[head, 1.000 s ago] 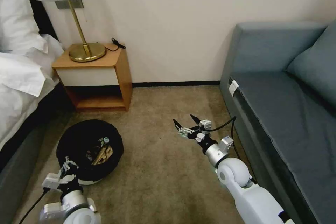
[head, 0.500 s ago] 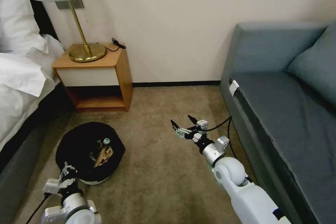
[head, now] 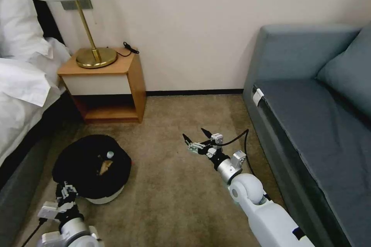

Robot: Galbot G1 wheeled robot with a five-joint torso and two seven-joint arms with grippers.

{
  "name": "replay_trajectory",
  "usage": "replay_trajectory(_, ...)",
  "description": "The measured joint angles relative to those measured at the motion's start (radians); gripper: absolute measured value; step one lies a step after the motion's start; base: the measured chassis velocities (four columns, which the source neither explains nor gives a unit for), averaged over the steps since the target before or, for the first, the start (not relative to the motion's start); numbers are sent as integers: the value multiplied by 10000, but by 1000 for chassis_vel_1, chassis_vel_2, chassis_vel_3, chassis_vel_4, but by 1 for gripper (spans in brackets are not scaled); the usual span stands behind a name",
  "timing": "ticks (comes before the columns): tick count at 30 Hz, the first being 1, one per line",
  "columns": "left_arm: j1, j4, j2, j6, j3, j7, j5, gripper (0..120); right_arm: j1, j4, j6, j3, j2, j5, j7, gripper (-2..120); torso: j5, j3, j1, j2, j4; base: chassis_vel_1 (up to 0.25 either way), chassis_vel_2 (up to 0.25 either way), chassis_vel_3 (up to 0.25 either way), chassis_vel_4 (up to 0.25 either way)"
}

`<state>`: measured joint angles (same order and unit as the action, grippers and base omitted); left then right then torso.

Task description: Pick up the trash bin, then pick up the garbage on the floor and place it into the trash bin.

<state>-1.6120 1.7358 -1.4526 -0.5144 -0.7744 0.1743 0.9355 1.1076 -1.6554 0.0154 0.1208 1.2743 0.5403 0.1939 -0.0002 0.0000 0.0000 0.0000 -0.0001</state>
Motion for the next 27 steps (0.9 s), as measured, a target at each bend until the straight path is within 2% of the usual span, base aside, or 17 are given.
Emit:
replay_trajectory(3,-175,244,58,-58,-7,64,-236,62,107,-14,45,-3,18,-48,25,100,2,0,0,0,0,0,0,0,0)
replay_trajectory(5,-218,291,64,-82,-7,96,-350,65,146,-35,55,-3,27,-54,28,100,2,0,0,0,0,0,0,0,0)
replay_trajectory(8,-397,427,82,-310,-6,368,-1392,81,301,-167,111,24,75,-97,-4,100,2,0,0,0,1,0,0,0,0)
replay_trajectory(9,-397,427,82,-310,-6,368,-1392,81,301,-167,111,24,75,-97,-4,100,2,0,0,0,1,0,0,0,0)
replay_trajectory(11,-435,438,102,-569,-1,558,-2351,88,368,-253,154,75,82,-127,-83,100,1,0,0,0,2,0,0,0,0)
replay_trajectory(13,-491,567,180,-739,2,916,-3726,98,465,-372,232,203,77,-198,-267,100,1,0,0,0,2,0,0,0,0)
replay_trajectory(14,-491,567,180,-739,2,916,-3726,98,465,-372,232,203,77,-198,-267,100,1,0,0,0,2,0,0,0,0)
replay_trajectory(16,-603,816,344,-709,-12,1309,-5258,100,623,-481,338,376,64,-270,-414,100,4,0,0,0,0,0,0,0,0)
replay_trajectory(18,-620,844,363,-698,-15,1337,-5466,100,654,-502,359,406,66,-281,-432,100,4,0,0,0,0,0,0,0,0)
replay_trajectory(20,-692,1055,450,-622,-24,1426,-6916,100,912,-637,513,653,127,-378,-544,100,3,0,0,0,2,0,0,0,0)
replay_trajectory(21,-692,1055,450,-622,-24,1426,-6916,100,912,-637,513,653,127,-378,-544,100,3,0,0,0,2,0,0,0,0)
replay_trajectory(24,-710,1421,462,-427,125,1433,-8082,100,1305,-744,819,1008,254,-618,-711,100,3,-1,0,0,-1,0,0,0,0)
replay_trajectory(27,-662,1716,415,-102,243,1433,-8421,100,1583,-871,936,1296,320,-726,-807,100,3,-1,0,0,1,0,0,0,0)
